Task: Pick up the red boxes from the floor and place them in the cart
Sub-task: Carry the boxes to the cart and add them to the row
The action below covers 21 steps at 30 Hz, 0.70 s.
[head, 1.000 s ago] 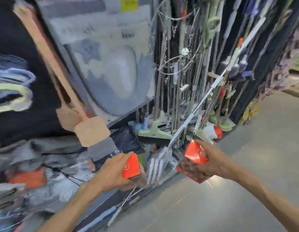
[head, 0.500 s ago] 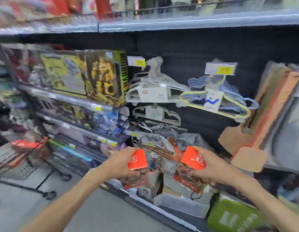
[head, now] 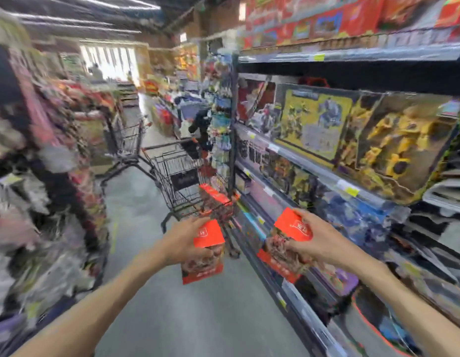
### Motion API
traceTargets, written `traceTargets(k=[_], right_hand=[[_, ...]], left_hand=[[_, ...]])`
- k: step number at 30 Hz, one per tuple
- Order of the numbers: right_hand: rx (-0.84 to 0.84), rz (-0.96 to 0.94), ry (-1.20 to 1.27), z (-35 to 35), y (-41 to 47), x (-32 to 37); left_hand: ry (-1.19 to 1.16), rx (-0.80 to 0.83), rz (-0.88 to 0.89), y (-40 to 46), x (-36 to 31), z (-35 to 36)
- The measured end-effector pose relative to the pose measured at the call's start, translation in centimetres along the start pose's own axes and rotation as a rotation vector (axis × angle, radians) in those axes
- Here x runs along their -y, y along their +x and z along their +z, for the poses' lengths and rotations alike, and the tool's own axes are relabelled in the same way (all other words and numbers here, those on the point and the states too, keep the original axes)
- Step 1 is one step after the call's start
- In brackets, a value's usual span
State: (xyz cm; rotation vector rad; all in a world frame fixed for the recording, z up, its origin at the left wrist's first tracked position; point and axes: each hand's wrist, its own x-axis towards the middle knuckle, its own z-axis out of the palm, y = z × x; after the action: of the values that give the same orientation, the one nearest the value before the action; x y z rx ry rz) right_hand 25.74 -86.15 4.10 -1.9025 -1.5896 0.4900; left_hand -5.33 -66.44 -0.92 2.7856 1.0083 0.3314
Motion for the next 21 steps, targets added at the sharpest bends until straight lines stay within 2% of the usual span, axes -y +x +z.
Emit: traceTargets(k=[5,10,15,21], right_hand=[[0.174,-0.132,-0.011,5.6,12.9,5.6],[0.250,-0.251,0.026,10.3,26.3,7.8],[0.352,-0.257,-0.014,13.5,40.1,9.6],[0.398,-0.331,-0.076,18.1,54.4,13.0]], left_hand=[[0.023,-0.014,-0.169,2.0,10.4,-2.3],[0.040,-0.038,-0.226,7.1,20.1,-4.2],[0.018,-0.050,-0.303,13.4,28.8,-6.4],[-0.054,-0.054,-0.367,19.4,39.5,-8.4]])
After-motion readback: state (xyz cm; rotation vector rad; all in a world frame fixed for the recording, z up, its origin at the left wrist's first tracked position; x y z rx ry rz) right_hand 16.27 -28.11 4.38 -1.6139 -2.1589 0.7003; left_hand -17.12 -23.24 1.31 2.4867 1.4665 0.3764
